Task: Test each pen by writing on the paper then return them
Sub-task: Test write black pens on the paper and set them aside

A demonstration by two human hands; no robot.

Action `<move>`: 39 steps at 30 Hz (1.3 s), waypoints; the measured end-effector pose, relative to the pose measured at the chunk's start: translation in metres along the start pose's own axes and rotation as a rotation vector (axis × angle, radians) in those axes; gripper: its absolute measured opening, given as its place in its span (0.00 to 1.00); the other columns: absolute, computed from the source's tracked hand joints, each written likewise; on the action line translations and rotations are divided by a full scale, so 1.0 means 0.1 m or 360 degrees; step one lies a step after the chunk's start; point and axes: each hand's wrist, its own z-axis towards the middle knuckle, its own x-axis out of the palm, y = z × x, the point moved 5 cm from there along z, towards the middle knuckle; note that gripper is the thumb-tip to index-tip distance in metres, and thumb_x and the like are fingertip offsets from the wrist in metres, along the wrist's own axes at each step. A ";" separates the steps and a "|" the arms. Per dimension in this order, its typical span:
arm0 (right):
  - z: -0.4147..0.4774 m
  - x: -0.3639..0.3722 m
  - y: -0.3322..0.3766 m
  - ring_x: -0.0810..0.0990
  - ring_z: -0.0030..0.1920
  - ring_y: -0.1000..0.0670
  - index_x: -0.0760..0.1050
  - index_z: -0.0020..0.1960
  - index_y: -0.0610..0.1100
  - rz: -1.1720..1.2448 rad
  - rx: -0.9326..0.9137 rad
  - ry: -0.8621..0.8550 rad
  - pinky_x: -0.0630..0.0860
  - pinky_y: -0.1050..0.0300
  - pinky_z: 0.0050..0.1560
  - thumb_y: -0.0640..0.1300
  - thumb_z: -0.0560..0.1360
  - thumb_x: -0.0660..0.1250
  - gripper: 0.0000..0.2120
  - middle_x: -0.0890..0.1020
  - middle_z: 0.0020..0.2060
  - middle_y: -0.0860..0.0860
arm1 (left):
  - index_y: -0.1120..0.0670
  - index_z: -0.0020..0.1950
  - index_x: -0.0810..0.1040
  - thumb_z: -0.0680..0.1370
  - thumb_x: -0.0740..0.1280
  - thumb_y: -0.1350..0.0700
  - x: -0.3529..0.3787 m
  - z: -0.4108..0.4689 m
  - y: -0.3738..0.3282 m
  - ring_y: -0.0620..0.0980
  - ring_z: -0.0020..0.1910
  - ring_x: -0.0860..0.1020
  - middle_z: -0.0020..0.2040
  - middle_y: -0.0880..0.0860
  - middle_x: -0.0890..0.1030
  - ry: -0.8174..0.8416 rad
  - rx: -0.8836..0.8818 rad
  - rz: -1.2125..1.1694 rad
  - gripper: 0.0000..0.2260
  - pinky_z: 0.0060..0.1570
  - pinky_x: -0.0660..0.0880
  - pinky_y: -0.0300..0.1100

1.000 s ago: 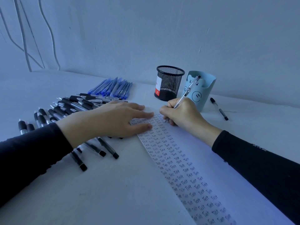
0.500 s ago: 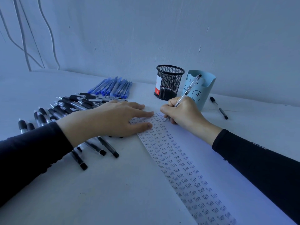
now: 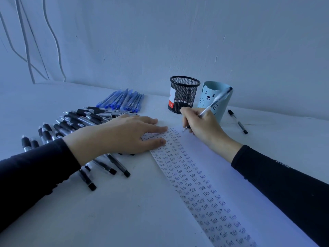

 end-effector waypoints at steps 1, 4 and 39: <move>0.00 -0.03 0.03 0.71 0.26 0.53 0.72 0.29 0.41 0.0022 -0.0021 -0.0007 0.67 0.60 0.31 0.45 0.78 0.63 0.19 0.76 0.25 0.48 | 0.30 0.74 0.55 0.73 0.45 0.28 0.00 0.00 0.00 0.43 0.76 0.58 0.78 0.41 0.57 -0.0002 0.0001 -0.0002 0.29 0.74 0.52 0.49; 0.00 -0.12 0.15 0.68 0.22 0.53 0.75 0.45 0.39 0.0154 -0.0014 0.0048 0.66 0.62 0.25 0.52 0.81 0.62 0.17 0.72 0.21 0.48 | 0.30 0.74 0.55 0.73 0.45 0.28 0.00 0.00 0.00 0.43 0.76 0.58 0.78 0.41 0.56 0.0003 0.0006 0.0003 0.29 0.74 0.53 0.49; -0.23 -1.68 -0.72 0.80 0.50 0.56 0.79 0.53 0.43 -0.0581 0.0126 -0.0625 0.74 0.66 0.45 0.41 0.77 0.68 0.07 0.82 0.52 0.51 | 0.29 0.73 0.54 0.62 0.35 0.22 0.02 -0.01 0.00 0.42 0.76 0.57 0.78 0.38 0.55 -0.0020 0.0033 0.0010 0.40 0.74 0.52 0.46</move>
